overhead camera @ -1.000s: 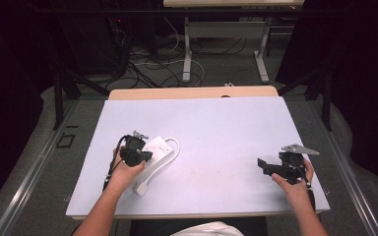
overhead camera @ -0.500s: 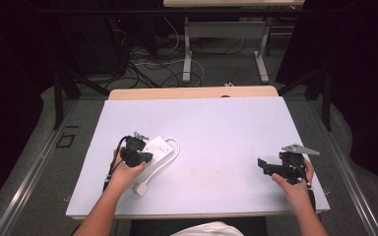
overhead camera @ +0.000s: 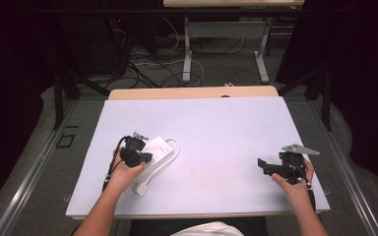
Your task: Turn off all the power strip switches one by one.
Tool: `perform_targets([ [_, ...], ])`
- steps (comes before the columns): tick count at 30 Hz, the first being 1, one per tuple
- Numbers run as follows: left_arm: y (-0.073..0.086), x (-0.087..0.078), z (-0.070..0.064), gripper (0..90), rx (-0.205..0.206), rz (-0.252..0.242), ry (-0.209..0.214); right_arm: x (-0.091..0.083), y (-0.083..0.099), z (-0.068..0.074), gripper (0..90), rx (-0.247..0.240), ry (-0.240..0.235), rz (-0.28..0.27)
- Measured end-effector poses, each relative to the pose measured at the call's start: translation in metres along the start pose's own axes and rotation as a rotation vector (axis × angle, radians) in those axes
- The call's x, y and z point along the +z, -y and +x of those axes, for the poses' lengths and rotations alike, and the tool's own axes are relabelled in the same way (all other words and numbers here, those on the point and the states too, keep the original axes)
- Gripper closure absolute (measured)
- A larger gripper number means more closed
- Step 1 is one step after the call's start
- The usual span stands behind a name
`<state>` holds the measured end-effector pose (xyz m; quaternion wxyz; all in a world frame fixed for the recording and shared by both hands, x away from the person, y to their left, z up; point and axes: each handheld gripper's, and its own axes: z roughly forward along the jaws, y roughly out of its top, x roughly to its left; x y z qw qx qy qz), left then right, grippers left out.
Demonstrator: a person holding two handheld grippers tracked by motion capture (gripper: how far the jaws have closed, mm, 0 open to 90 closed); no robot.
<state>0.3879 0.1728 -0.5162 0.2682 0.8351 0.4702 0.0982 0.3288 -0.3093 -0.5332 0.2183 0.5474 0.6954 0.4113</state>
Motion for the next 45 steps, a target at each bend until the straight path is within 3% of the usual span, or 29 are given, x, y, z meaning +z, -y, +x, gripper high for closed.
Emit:
perform_targets([
  [8,0.001,0.001,0.000,90.0,0.004,0.013,-0.007,0.000,0.000,0.000,7.9,-0.003,0.000,0.000],
  [16,0.002,0.000,0.001,90.0,-0.016,0.015,0.007,0.000,0.000,0.001,7.9,0.003,-0.002,0.003],
  [26,0.003,0.000,-0.001,90.0,0.010,0.009,-0.011,0.000,0.000,0.000,7.9,-0.001,-0.001,0.000],
  [42,0.014,-0.020,0.006,89.8,-0.023,-0.019,-0.008,0.000,0.000,0.000,7.9,-0.006,-0.001,-0.001],
  [45,0.016,-0.021,0.006,89.8,-0.011,-0.019,-0.008,0.000,0.000,0.000,7.9,-0.002,-0.002,0.001],
])
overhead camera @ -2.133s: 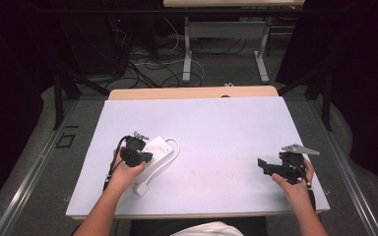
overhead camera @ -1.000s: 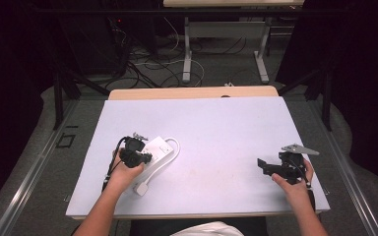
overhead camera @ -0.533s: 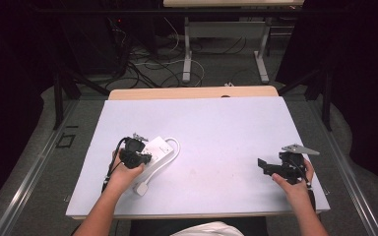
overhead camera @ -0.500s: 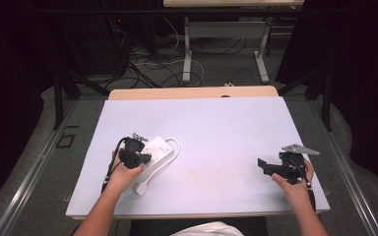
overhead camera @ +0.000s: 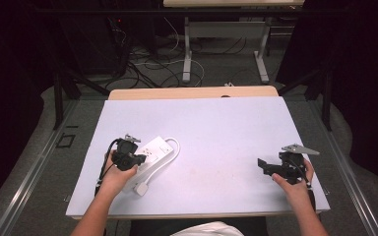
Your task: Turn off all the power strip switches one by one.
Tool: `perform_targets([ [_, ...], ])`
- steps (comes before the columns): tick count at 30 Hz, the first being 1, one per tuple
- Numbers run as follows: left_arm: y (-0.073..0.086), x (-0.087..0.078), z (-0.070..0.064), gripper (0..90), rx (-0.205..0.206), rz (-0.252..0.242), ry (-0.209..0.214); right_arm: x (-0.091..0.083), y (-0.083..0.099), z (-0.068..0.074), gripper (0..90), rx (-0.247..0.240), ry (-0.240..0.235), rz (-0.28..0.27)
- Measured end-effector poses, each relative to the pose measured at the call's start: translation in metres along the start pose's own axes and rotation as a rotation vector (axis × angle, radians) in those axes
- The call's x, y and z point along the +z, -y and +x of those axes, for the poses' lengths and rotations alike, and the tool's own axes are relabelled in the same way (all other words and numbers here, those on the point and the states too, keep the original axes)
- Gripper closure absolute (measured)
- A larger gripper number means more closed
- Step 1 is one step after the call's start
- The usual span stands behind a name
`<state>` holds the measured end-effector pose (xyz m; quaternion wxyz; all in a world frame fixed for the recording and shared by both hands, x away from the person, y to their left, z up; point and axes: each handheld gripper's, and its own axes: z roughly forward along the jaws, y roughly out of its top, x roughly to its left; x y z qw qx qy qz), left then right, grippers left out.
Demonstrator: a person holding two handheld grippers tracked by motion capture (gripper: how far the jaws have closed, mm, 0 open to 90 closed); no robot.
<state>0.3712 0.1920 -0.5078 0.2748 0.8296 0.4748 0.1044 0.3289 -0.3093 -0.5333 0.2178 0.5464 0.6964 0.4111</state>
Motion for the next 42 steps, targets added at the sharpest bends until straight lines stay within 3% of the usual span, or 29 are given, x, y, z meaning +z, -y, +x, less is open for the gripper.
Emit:
perform_targets([
  [17,0.012,-0.008,0.005,89.8,-0.040,-0.005,-0.014,0.000,0.000,0.000,8.3,0.000,-0.001,-0.001],
  [25,0.015,-0.008,0.004,89.8,-0.030,-0.005,-0.016,0.000,0.000,0.000,8.3,0.000,-0.001,0.000],
  [28,0.016,-0.008,0.005,89.8,-0.017,0.017,-0.009,0.000,0.000,0.000,8.3,0.000,-0.001,0.000],
  [41,0.019,-0.004,0.003,88.9,-0.023,0.018,-0.008,0.000,0.000,0.000,8.3,0.000,-0.001,0.001],
  [42,0.019,-0.005,0.004,88.9,-0.025,0.035,0.002,0.000,0.000,0.000,8.3,0.001,-0.001,0.001],
])
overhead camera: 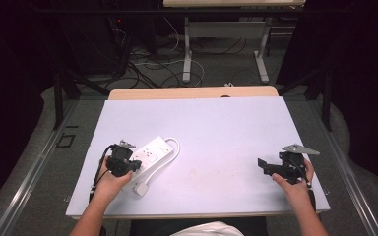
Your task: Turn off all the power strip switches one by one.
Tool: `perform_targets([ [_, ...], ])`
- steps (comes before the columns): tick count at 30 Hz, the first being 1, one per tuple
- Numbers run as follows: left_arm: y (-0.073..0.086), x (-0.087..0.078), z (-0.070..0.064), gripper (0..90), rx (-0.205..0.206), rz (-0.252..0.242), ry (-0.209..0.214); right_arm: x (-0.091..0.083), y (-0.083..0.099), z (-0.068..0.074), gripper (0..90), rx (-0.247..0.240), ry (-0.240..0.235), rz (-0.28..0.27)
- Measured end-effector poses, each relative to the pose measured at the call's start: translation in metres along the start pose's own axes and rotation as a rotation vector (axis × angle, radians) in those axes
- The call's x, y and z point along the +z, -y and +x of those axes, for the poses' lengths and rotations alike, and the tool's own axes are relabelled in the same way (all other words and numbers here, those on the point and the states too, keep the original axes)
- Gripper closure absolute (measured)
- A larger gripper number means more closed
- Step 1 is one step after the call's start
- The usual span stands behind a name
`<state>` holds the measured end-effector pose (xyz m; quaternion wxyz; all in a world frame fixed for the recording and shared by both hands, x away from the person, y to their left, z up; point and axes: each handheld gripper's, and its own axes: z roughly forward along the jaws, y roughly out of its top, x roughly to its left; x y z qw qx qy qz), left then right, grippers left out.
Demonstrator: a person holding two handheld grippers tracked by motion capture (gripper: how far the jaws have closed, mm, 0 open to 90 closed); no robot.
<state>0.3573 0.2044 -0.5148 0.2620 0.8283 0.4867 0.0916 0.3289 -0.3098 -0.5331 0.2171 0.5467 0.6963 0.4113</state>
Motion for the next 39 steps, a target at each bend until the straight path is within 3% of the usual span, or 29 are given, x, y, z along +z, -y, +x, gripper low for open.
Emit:
perform_targets([
  [39,0.0025,0.0022,0.0009,90.0,-0.010,-0.001,-0.003,0.0002,0.0001,0.0000,8.3,-0.001,-0.002,0.000],
])
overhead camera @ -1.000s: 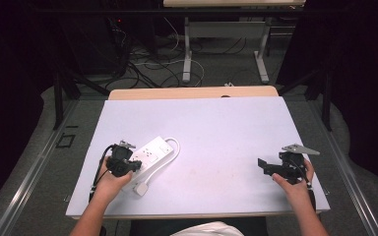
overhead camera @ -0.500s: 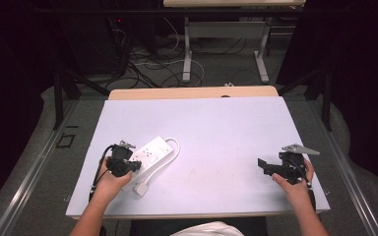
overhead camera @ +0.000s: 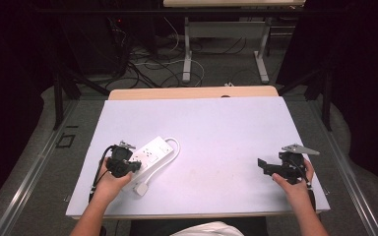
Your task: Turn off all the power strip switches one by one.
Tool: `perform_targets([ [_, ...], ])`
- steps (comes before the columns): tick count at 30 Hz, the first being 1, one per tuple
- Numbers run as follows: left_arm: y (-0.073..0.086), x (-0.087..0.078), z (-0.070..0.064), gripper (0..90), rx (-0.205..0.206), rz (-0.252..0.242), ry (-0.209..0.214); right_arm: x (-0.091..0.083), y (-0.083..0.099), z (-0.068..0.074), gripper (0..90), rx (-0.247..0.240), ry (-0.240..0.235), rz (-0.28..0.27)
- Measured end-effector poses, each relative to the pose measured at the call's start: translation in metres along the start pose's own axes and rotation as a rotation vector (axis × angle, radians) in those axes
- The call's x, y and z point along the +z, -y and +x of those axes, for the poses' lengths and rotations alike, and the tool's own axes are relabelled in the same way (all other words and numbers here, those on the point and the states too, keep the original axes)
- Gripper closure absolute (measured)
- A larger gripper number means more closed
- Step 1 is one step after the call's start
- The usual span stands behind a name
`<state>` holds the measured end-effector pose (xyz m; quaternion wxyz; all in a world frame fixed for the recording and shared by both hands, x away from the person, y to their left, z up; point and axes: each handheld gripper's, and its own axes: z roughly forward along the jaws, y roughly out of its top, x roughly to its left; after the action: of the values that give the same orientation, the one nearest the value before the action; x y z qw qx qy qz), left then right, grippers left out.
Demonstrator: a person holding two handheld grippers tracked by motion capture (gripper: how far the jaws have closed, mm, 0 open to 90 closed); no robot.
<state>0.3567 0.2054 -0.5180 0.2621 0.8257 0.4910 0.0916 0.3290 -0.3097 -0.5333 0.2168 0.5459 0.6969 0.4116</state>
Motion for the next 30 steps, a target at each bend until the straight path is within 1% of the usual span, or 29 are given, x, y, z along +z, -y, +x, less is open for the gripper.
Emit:
perform_targets([
  [7,0.000,0.000,0.000,89.9,-0.003,0.000,0.003,0.000,0.000,0.000,8.3,0.006,0.002,0.001],
  [11,0.000,0.000,0.001,89.9,-0.008,-0.011,0.007,0.000,0.000,-0.001,8.4,0.001,0.001,0.000],
  [13,0.000,-0.001,0.002,89.8,-0.006,0.003,0.000,0.000,0.000,0.000,8.3,0.017,0.003,0.002],
  [17,0.000,-0.005,0.003,89.8,-0.010,-0.009,0.005,0.001,0.000,0.000,8.3,0.012,0.001,0.000],
  [18,0.000,-0.006,0.003,89.8,-0.004,-0.015,0.007,0.001,0.000,0.000,8.3,0.012,0.001,0.000],
  [20,0.001,-0.008,0.003,89.8,-0.008,-0.031,0.002,0.001,0.001,0.000,8.3,0.011,0.000,0.000],
  [23,0.003,-0.013,0.004,89.8,-0.017,-0.054,-0.004,0.001,0.001,-0.001,8.3,0.010,0.000,0.002],
  [24,0.004,-0.015,0.005,89.8,-0.023,-0.051,-0.004,0.001,0.001,0.000,8.3,0.018,0.001,0.003],
  [26,0.006,-0.017,0.007,89.8,-0.036,-0.054,-0.006,0.001,0.001,0.000,8.4,0.015,0.001,0.001],
  [30,0.009,-0.023,0.011,89.8,-0.042,-0.070,-0.009,0.001,0.001,0.000,8.6,0.015,0.000,0.003],
])
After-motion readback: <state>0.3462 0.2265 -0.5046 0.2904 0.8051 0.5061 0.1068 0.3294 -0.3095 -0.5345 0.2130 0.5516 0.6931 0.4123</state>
